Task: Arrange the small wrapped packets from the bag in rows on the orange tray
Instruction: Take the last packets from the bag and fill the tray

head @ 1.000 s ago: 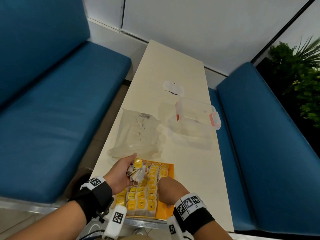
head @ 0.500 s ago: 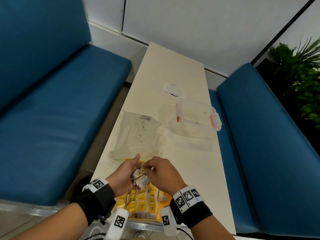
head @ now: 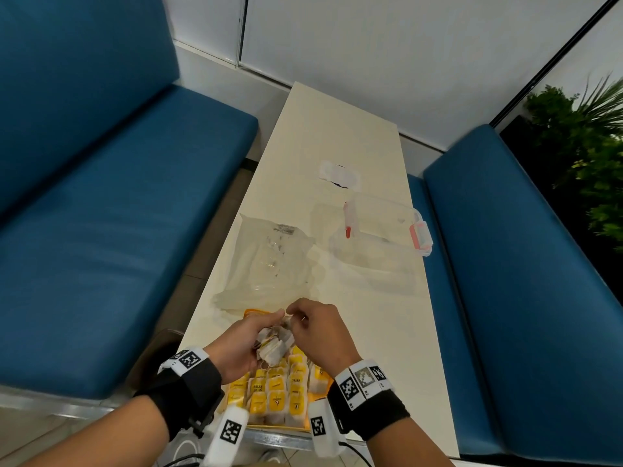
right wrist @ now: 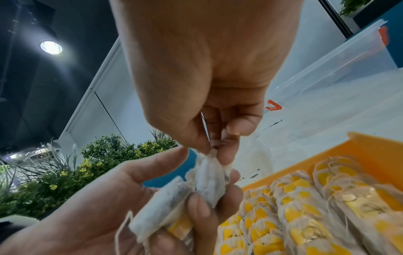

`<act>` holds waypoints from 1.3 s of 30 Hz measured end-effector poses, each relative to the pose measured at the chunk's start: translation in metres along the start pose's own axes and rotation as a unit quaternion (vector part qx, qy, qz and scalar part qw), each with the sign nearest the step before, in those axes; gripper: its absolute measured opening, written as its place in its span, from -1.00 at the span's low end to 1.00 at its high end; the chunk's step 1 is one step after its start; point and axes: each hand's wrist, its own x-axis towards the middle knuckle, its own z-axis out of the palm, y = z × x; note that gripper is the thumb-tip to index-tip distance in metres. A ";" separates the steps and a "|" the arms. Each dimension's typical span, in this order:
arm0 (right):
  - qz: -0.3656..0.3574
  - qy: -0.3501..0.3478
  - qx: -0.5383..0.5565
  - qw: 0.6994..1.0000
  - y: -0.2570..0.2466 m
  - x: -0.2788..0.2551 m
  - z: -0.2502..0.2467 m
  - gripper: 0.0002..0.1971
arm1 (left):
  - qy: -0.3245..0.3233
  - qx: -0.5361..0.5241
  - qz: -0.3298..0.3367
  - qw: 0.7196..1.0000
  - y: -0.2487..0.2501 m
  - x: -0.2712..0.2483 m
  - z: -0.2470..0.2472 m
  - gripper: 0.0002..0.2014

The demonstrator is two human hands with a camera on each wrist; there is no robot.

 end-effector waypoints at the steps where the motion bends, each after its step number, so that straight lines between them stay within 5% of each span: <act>1: 0.002 0.006 0.006 1.000 0.001 0.001 0.001 -0.77 | 0.007 0.000 0.006 1.000 -0.001 0.000 0.001 -0.74; 9: 0.002 0.044 0.047 0.998 0.005 0.005 -0.008 -0.87 | 0.042 0.060 0.041 0.996 0.003 0.000 -0.001 -0.92; 18: -0.085 -0.005 0.033 0.996 0.017 0.004 -0.013 -0.69 | 0.026 0.042 -0.011 0.999 0.010 -0.001 -0.001 -0.84; 28: -0.152 0.064 0.004 0.986 0.027 0.006 -0.020 -0.89 | 0.010 0.001 -0.038 0.999 0.015 -0.002 -0.003 -0.77; 39: 0.003 -0.037 -0.075 0.997 0.042 0.010 -0.058 -0.87 | 0.040 0.035 -0.012 0.999 0.010 0.001 -0.009 -0.69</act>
